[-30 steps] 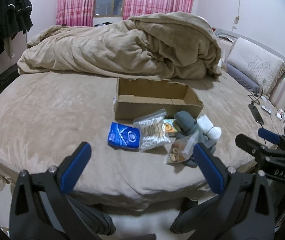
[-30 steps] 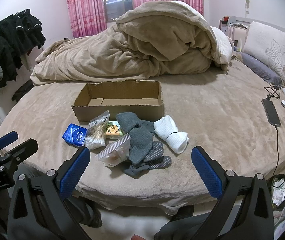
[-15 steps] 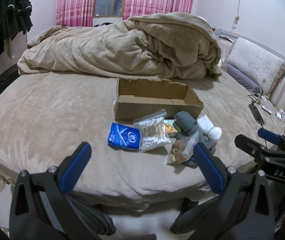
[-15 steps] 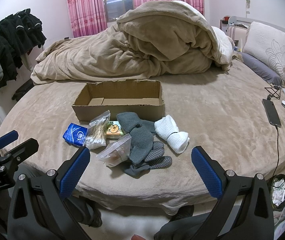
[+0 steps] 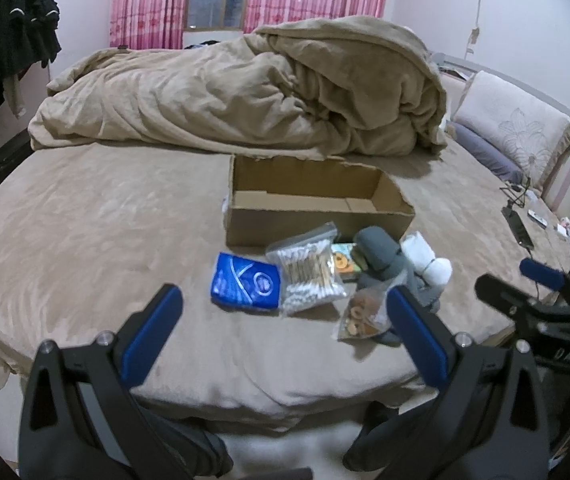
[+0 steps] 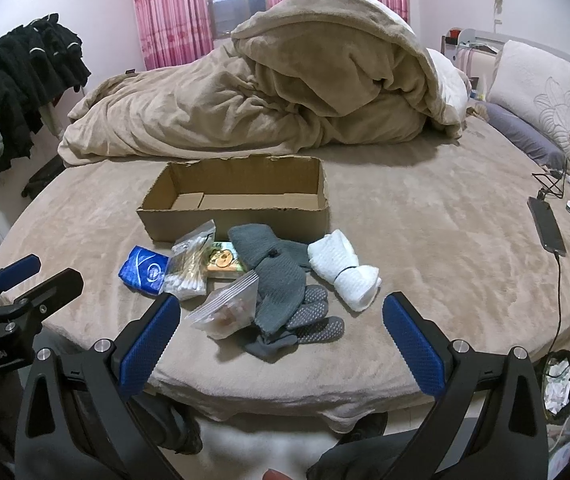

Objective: Organize objects
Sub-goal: 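Grasp the blue tissue pack with the left tool while the right tool grasps the white socks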

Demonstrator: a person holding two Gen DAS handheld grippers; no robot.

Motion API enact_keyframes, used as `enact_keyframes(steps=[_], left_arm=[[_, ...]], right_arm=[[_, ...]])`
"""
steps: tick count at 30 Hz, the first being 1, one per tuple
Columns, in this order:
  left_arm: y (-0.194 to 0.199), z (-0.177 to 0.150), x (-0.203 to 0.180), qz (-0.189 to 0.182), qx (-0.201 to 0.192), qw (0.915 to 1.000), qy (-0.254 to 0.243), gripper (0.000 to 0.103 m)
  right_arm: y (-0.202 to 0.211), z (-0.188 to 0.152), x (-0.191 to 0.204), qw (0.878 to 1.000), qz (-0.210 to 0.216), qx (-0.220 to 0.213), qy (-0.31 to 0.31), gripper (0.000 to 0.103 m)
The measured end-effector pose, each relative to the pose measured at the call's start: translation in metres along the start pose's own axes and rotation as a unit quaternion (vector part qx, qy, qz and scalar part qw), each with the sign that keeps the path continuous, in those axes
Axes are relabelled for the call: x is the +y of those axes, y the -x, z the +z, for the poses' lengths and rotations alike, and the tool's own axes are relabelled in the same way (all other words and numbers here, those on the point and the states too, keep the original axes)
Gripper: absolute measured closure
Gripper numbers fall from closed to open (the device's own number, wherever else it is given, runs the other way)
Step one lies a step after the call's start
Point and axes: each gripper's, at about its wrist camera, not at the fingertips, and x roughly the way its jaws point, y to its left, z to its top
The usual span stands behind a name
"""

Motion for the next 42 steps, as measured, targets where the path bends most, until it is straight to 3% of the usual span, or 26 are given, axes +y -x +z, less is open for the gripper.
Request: enact_keyframes(steps=[8,18,28,34,38,40,42], left_arm=[[-0.060,0.003,0.012,0.016,0.040,0.9990,-0.010,0.001],[-0.128,-0.007,0.038,0.050,0.089,0.9947,-0.011,0.001],[-0.155,-0.020,0.040,0.054,0.104,0.9922,-0.044,0.001],[-0.168,-0.025,0.035,0.062,0.110,0.9903,-0.058,0.002],[-0.163,-0.026,0.027,0.046,0.103,0.9915,-0.066,0.020],[-0.160,-0.028,0.023,0.030,0.101,0.9924,-0.064,0.033],[-0.157,-0.029,0.018,0.019,0.100,0.9928,-0.064,0.044]], right_arm=[[-0.043,0.022,-0.044,0.998,-0.033,0.014,-0.043,0.000],[-0.100,0.010,-0.076,0.993,-0.061,0.070,-0.072,0.000],[-0.146,0.000,-0.085,0.990,-0.075,0.101,-0.066,0.006],[-0.162,-0.009,-0.088,0.990,-0.061,0.110,-0.070,0.010],[-0.158,-0.009,-0.086,0.992,-0.045,0.099,-0.063,0.028],[-0.156,-0.009,-0.084,0.993,-0.029,0.094,-0.058,0.049],[-0.154,-0.008,-0.080,0.994,-0.031,0.090,-0.050,0.051]])
